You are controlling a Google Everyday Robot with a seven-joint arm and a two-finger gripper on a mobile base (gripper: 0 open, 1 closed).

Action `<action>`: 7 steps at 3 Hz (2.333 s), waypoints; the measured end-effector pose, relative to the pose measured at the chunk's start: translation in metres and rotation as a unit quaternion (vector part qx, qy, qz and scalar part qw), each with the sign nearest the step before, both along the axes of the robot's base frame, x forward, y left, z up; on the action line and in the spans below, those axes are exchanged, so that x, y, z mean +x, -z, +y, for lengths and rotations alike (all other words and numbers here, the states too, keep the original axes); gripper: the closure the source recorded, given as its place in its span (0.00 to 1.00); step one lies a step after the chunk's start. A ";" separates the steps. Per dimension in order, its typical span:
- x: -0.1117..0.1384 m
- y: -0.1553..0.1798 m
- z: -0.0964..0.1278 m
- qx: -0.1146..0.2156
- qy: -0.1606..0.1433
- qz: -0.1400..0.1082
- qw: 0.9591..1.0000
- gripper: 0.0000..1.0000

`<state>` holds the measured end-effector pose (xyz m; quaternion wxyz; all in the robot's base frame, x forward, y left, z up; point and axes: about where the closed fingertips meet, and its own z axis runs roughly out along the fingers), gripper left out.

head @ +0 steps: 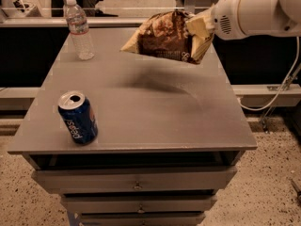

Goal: Move brown chip bag near pepsi can

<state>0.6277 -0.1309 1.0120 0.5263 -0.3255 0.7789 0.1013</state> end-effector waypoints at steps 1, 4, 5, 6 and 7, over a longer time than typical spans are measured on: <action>-0.025 -0.002 0.031 0.032 0.017 0.011 0.999 1.00; -0.088 0.029 0.090 0.106 0.006 0.069 0.992 1.00; -0.103 0.039 0.111 0.129 -0.012 0.089 0.988 1.00; -0.116 0.049 0.131 0.148 -0.029 0.108 0.983 1.00; -0.122 0.059 0.142 0.160 -0.040 0.120 0.979 1.00</action>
Offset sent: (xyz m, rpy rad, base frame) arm -0.0725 0.0696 -0.0284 0.1678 0.1290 -0.0583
